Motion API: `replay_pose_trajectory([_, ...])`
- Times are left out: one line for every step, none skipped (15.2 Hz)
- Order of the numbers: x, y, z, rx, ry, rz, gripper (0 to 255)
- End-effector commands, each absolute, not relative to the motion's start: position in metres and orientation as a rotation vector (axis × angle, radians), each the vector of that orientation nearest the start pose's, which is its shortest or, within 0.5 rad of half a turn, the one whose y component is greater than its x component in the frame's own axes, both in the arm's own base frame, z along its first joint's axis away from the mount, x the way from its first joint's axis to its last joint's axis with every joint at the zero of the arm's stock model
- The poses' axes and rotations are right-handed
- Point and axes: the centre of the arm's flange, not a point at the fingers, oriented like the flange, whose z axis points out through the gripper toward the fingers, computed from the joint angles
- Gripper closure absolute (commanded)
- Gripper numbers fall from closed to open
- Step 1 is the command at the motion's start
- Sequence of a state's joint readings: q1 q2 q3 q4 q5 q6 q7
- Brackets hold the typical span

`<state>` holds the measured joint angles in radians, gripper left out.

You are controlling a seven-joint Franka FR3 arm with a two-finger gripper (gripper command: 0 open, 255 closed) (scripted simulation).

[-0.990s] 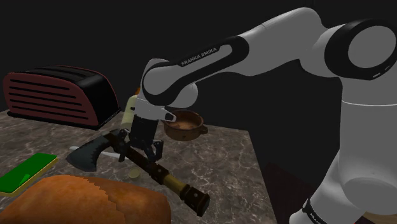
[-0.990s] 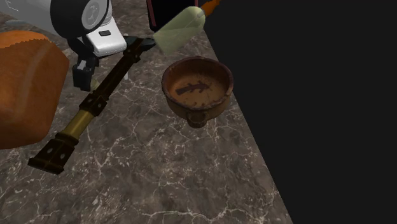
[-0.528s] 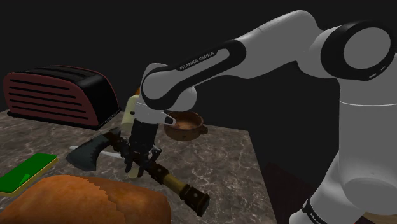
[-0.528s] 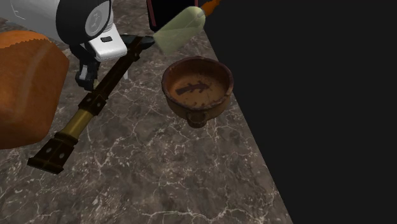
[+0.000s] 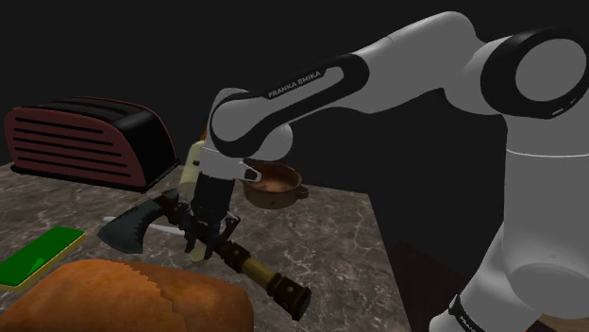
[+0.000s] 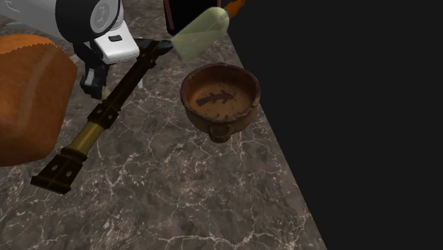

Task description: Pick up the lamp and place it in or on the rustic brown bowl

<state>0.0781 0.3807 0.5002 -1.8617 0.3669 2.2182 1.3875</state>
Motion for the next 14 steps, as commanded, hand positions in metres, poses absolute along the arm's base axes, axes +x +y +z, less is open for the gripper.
replay_pose_trajectory([0.534, 0.338, 0.352, -2.431, 1.432, 0.56, 255])
replay_pose_trajectory([0.534, 0.338, 0.358, -2.431, 1.432, 0.56, 255])
replay_pose_trajectory([0.534, 0.338, 0.363, -2.431, 1.432, 0.56, 255])
replay_pose_trajectory([0.534, 0.338, 0.368, -2.431, 1.432, 0.56, 255])
replay_pose_trajectory([0.534, 0.338, 0.374, -2.431, 1.432, 0.56, 255])
replay_pose_trajectory([0.534, 0.338, 0.379, -2.431, 1.432, 0.56, 255])
replay_pose_trajectory([0.534, 0.338, 0.384, -2.431, 1.432, 0.56, 255])
replay_pose_trajectory([0.534, 0.338, 0.389, -2.431, 1.432, 0.56, 255])
replay_pose_trajectory([0.534, 0.338, 0.395, -2.431, 1.432, 0.56, 255])
replay_pose_trajectory([0.534, 0.338, 0.4, -2.431, 1.432, 0.56, 255])
replay_pose_trajectory([0.534, 0.338, 0.405, -2.431, 1.432, 0.56, 255])
replay_pose_trajectory([0.534, 0.338, 0.411, -2.431, 1.432, 0.56, 255])
replay_pose_trajectory([0.534, 0.338, 0.416, -2.431, 1.432, 0.56, 255])
replay_pose_trajectory([0.534, 0.338, 0.421, -2.431, 1.432, 0.56, 255])
